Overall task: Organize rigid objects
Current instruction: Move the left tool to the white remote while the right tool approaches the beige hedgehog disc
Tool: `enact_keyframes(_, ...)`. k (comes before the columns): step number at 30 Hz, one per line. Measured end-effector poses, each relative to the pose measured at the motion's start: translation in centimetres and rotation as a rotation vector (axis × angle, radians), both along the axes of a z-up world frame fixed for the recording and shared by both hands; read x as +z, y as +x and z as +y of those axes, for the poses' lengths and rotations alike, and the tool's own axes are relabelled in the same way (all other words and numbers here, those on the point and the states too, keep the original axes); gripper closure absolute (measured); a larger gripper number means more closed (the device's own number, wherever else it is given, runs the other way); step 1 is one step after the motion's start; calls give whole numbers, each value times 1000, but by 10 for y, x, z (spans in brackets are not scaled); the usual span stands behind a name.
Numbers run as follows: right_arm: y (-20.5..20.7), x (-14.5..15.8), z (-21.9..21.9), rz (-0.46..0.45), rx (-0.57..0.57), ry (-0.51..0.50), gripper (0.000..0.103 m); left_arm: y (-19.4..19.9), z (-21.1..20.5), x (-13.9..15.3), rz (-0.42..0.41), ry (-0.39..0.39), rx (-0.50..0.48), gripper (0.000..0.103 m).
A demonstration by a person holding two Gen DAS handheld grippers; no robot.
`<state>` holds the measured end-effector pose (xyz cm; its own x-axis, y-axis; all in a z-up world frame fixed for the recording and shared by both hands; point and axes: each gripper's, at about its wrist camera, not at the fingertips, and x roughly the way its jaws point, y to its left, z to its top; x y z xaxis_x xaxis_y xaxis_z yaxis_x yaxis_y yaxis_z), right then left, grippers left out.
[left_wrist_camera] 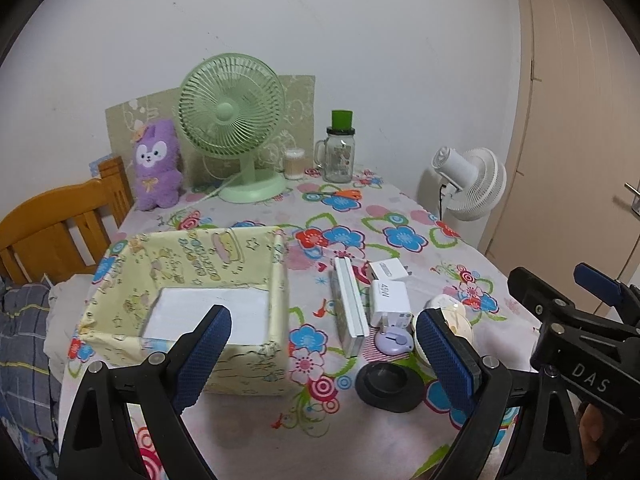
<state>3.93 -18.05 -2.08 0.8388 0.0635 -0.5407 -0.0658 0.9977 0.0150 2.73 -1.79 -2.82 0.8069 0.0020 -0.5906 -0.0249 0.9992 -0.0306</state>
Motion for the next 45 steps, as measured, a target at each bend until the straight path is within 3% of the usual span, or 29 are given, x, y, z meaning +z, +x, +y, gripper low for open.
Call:
enact_keyframes(14, 41, -42, -21, 111, -8, -17, 12, 35, -27, -35, 98, -4, -10, 12)
enact_keyframes(25, 60, -65, -32, 172, -37, -5, 12, 59, -40, -60, 146, 52, 0, 18)
enact_keyframes(30, 68, -75, -33, 194, -50, -4, 12, 63, -47, -66, 134, 113, 16, 20)
enact_keyframes(39, 80, -85, -41, 220, -59, 7, 12, 78, -57, -79, 170, 88, -8, 24)
enact_keyframes(45, 86, -93, -39, 237, -48, 8, 12, 92, -52, -89, 192, 73, 41, 31)
